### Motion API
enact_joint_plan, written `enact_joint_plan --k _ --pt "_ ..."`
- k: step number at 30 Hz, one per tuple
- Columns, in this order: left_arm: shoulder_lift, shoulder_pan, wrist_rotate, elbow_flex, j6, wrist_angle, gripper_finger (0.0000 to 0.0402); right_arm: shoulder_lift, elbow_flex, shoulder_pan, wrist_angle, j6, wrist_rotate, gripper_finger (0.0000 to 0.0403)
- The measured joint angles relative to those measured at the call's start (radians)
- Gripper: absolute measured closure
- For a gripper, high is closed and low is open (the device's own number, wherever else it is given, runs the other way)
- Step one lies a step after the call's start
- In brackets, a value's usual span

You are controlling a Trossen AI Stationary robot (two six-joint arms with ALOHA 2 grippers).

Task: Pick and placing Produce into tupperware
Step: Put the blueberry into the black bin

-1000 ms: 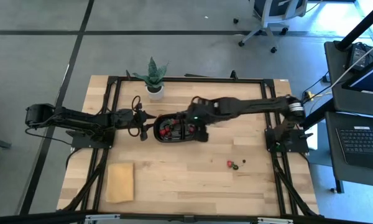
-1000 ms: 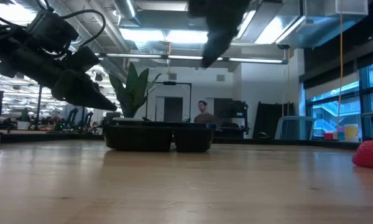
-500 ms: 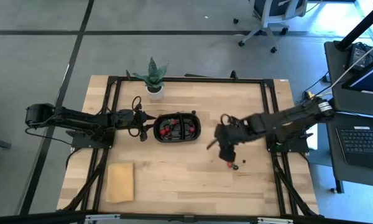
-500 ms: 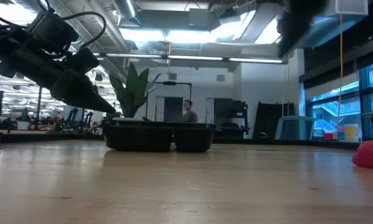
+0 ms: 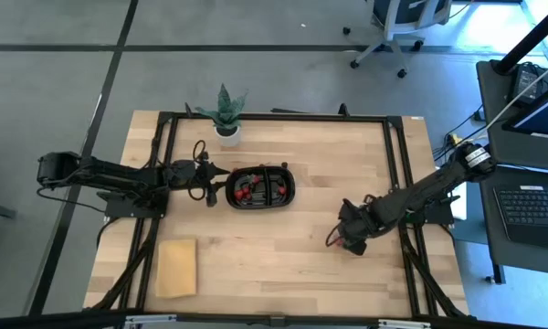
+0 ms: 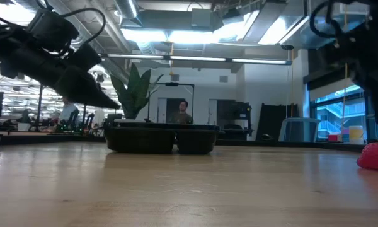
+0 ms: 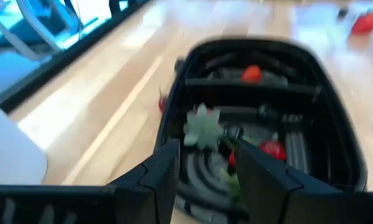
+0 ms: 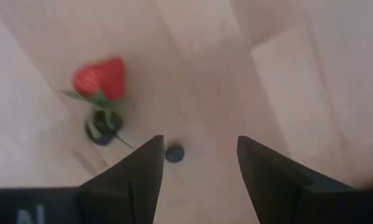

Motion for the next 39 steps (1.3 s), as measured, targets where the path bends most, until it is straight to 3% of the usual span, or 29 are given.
enact_joint_plan --k 7,15,28,39 --pt "0.0 -0.025 0.052 0.0 0.01 0.163 0.0255 0.0 -0.053 0.033 0.053 0.047 -0.033 0.0197" --pt "-0.112 -0.015 0.052 0.0 0.034 0.16 0.0255 0.0 -0.058 0.038 0.08 0.047 -0.033 0.0197" --pt "-0.638 0.019 0.043 0.001 0.059 -0.27 0.0255 0.0 -0.058 0.039 0.075 0.093 -0.033 0.0197" --pt "-0.901 0.019 0.042 0.001 0.026 -0.505 0.0255 0.0 -0.146 0.077 0.12 0.297 -0.05 0.0197"
